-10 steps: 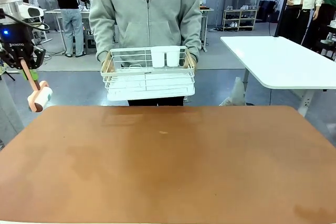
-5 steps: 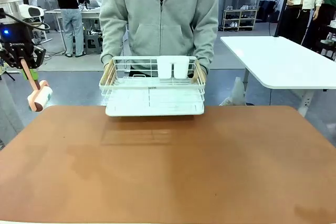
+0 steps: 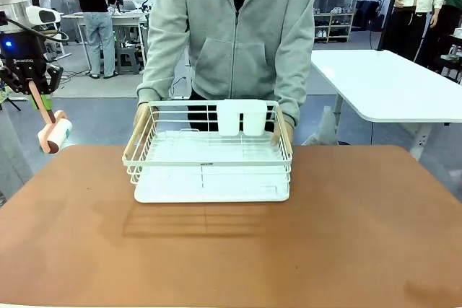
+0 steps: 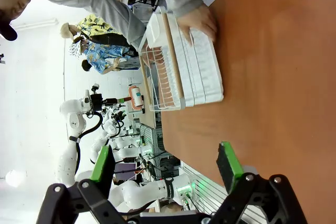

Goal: Clean the table.
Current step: Place the Lint Roller down when the Dish drying rack is positioned in the middle of the table.

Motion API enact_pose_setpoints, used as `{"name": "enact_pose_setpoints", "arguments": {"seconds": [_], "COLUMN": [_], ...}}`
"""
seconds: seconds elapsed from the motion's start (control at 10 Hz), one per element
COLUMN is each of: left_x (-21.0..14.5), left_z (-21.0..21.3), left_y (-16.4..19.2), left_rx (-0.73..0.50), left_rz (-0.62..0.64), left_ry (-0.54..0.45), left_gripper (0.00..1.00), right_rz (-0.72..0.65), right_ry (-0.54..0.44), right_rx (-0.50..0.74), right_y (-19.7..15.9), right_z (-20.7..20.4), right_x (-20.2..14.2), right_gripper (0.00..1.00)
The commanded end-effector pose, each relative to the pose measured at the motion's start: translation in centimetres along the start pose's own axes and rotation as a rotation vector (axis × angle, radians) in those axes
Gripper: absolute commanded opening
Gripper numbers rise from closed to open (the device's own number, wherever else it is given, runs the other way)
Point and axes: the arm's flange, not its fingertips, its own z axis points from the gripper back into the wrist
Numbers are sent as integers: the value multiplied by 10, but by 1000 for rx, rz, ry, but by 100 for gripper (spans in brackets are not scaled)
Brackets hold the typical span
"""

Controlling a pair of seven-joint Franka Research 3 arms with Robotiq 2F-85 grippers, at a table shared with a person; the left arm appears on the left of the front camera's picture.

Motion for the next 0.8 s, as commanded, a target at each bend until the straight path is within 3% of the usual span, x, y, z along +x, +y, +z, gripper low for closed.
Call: {"name": "enact_pose_setpoints", "arguments": {"seconds": [0.0, 0.7], "left_x": [2, 2], "left_z": [5, 5], "left_y": [2, 2], "left_rx": [16, 16], "left_rz": [-6, -6], "left_ry": [8, 8], "left_gripper": [21, 21], "right_rz": [7, 7], "right_ry": [-1, -1], "right_rx": [9, 9], "right_y": [3, 3], "right_z": [0, 0], "right_x": [0, 0], "right_gripper": [100, 100]}}
